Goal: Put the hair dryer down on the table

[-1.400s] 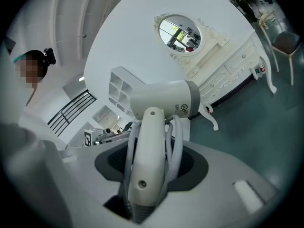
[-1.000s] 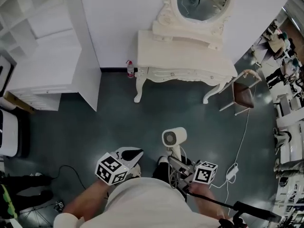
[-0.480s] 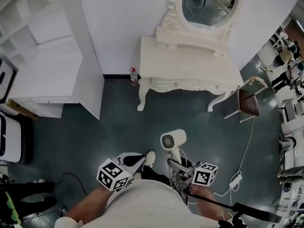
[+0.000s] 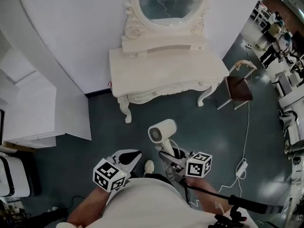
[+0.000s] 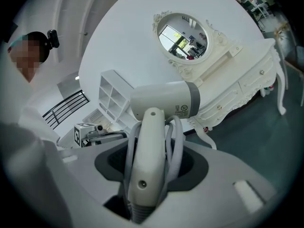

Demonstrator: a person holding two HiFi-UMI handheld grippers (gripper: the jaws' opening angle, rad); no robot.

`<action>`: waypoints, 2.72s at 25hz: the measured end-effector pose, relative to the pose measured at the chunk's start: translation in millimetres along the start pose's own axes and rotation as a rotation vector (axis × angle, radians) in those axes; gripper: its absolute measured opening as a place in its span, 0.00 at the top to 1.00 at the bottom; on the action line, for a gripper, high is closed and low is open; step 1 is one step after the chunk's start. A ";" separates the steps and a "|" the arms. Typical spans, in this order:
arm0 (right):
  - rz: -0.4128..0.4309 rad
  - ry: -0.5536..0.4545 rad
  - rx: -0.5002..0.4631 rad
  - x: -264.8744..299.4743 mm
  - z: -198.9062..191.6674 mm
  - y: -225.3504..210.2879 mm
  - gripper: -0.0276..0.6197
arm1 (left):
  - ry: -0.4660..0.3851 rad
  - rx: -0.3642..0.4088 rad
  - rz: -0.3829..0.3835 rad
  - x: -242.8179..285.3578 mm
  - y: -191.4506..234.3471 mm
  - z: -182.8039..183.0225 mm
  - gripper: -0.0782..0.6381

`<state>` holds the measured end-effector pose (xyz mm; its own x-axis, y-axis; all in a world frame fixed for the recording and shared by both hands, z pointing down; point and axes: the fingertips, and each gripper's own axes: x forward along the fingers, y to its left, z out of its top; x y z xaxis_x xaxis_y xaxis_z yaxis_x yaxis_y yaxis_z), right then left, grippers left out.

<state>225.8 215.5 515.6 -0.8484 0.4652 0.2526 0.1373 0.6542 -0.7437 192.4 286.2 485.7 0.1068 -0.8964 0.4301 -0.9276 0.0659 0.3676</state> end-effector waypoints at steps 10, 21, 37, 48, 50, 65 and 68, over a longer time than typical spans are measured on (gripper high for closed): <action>-0.141 -0.098 0.078 8.1 63.5 -67.1 0.65 | 0.049 0.006 -0.126 58.8 67.7 45.8 0.89; -0.331 -0.231 0.065 68.5 194.7 -118.1 0.65 | 0.074 0.096 -0.319 102.2 180.6 145.1 0.89; -0.511 -0.335 0.078 75.9 317.7 -223.5 0.66 | 0.090 0.103 -0.423 171.8 267.8 205.3 0.89; -0.547 -0.145 0.005 53.9 408.0 -392.9 0.66 | 0.038 0.069 -0.249 262.2 295.5 283.8 0.89; -0.546 -0.088 -0.015 54.0 421.3 -422.6 0.66 | 0.034 0.064 -0.219 279.6 296.2 299.1 0.89; -0.533 0.252 -0.156 89.1 464.5 -591.2 0.66 | 0.013 -0.003 0.009 369.3 314.3 351.2 0.89; -0.532 0.304 -0.186 97.5 466.6 -602.3 0.66 | 0.011 -0.003 0.048 373.4 317.1 356.2 0.89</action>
<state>-178.2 -411.4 699.4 -0.6457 0.1785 0.7424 -0.1534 0.9221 -0.3552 -189.3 -183.8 469.2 0.0658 -0.8872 0.4567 -0.9306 0.1105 0.3488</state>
